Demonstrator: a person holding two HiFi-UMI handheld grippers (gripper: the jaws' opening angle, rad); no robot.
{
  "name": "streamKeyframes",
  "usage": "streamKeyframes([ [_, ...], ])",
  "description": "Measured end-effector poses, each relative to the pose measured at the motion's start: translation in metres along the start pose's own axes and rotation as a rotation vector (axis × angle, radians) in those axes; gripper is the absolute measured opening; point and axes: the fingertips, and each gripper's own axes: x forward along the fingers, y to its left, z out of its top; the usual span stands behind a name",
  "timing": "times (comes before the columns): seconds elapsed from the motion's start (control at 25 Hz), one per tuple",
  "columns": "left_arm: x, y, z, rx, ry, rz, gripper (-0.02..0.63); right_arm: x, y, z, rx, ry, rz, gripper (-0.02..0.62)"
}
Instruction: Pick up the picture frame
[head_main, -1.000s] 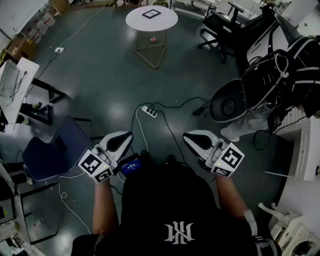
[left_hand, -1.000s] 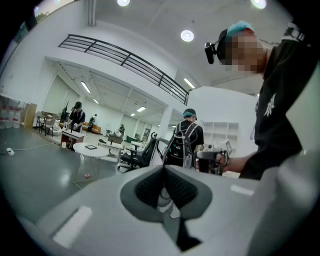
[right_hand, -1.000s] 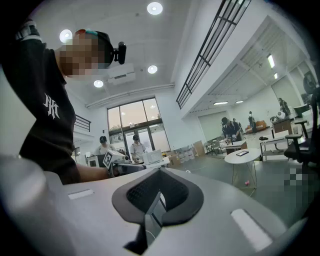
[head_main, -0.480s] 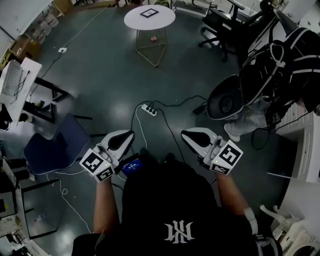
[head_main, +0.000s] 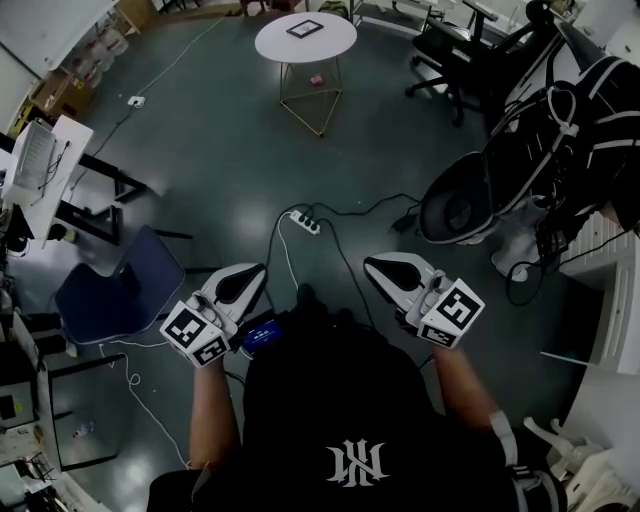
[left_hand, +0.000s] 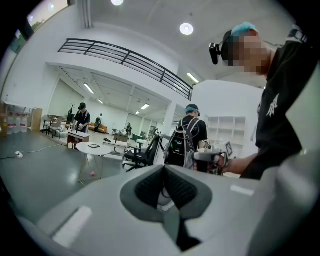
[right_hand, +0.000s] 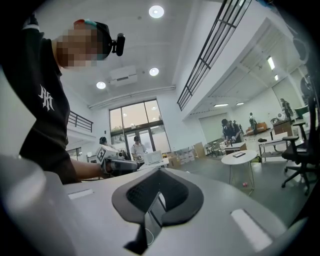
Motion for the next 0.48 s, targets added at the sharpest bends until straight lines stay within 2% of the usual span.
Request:
streamKeyframes([
  [0.48, 0.044, 0.035, 0.009, -0.022, 0.003, -0.021, 0.003, 0.006, -0.052, 0.009, 0.013, 0.017, -0.044, 0.000],
])
